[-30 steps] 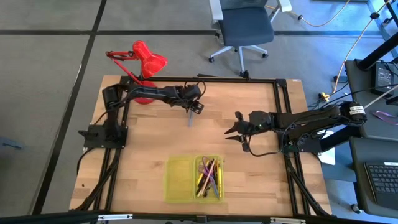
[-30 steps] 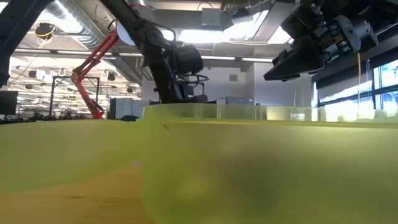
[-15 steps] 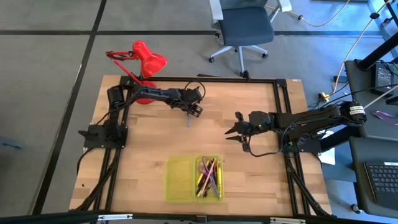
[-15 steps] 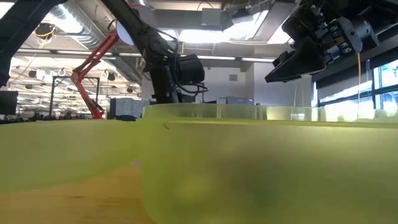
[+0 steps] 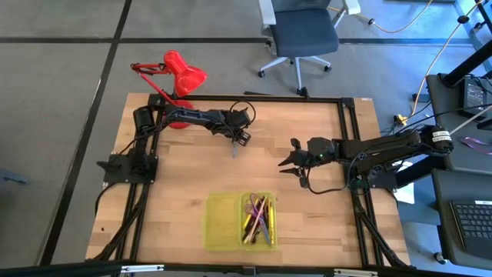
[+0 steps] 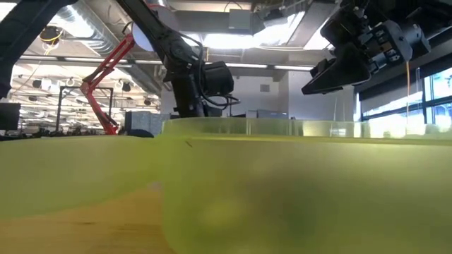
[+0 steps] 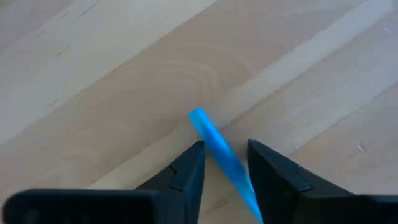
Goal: Pick & place school supplies into a supply box
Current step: Put the blue pen into the yellow supply box
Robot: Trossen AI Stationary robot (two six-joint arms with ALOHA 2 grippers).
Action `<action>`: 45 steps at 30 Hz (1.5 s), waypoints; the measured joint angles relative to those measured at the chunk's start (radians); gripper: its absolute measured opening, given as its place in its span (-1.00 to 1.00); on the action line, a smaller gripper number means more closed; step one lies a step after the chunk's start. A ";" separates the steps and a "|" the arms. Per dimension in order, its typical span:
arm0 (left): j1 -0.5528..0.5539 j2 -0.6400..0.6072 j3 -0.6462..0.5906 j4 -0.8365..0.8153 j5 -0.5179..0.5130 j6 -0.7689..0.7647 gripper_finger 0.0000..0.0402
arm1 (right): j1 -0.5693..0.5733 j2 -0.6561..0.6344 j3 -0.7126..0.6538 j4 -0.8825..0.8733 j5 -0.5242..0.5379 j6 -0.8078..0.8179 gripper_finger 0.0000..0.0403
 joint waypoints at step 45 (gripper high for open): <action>-0.710 -0.058 0.254 0.205 -0.188 -0.429 -0.90 | 0.001 0.000 0.002 -0.228 0.009 0.038 -0.43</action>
